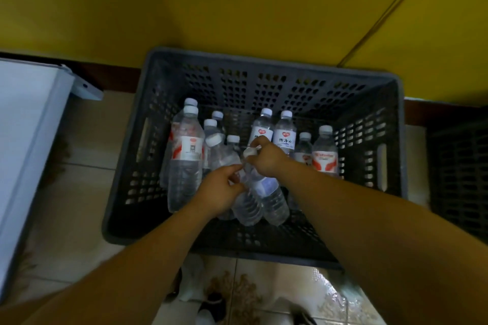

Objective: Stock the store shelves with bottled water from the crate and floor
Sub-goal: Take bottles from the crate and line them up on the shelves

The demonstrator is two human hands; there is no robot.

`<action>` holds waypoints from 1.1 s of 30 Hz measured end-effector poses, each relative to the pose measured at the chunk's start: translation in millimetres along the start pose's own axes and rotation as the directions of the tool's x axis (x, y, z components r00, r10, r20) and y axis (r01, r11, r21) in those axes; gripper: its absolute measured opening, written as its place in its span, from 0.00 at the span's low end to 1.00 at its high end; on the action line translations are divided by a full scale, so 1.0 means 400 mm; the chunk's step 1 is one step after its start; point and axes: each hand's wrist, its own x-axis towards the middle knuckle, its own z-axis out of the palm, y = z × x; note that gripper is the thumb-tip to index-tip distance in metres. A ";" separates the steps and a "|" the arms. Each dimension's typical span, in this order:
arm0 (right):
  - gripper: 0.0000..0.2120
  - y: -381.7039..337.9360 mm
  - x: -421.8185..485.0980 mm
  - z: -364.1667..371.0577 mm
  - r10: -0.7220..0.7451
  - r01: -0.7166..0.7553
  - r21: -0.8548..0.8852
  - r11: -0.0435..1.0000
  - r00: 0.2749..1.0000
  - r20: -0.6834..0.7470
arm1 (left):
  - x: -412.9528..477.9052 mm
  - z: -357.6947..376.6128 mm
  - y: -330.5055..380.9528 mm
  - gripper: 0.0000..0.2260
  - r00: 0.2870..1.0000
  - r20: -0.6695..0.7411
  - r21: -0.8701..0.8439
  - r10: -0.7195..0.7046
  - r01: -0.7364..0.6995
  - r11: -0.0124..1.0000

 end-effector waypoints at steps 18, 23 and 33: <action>0.12 -0.214 -0.642 -0.230 -0.260 0.629 0.302 0.716 0.642 -0.721 | -0.345 -0.028 0.255 0.33 0.926 -0.080 -0.388 0.369 -0.369 0.845; 0.19 -0.317 -0.867 -0.248 -0.418 0.788 0.264 0.556 0.540 -0.731 | -0.572 -0.120 0.331 0.24 0.866 -0.164 -0.488 0.473 -0.487 0.724; 0.44 -0.486 -1.240 -0.166 -0.402 0.861 0.167 0.480 0.385 -0.831 | -0.987 -0.242 0.385 0.28 0.629 -0.332 -0.253 0.703 -0.777 0.576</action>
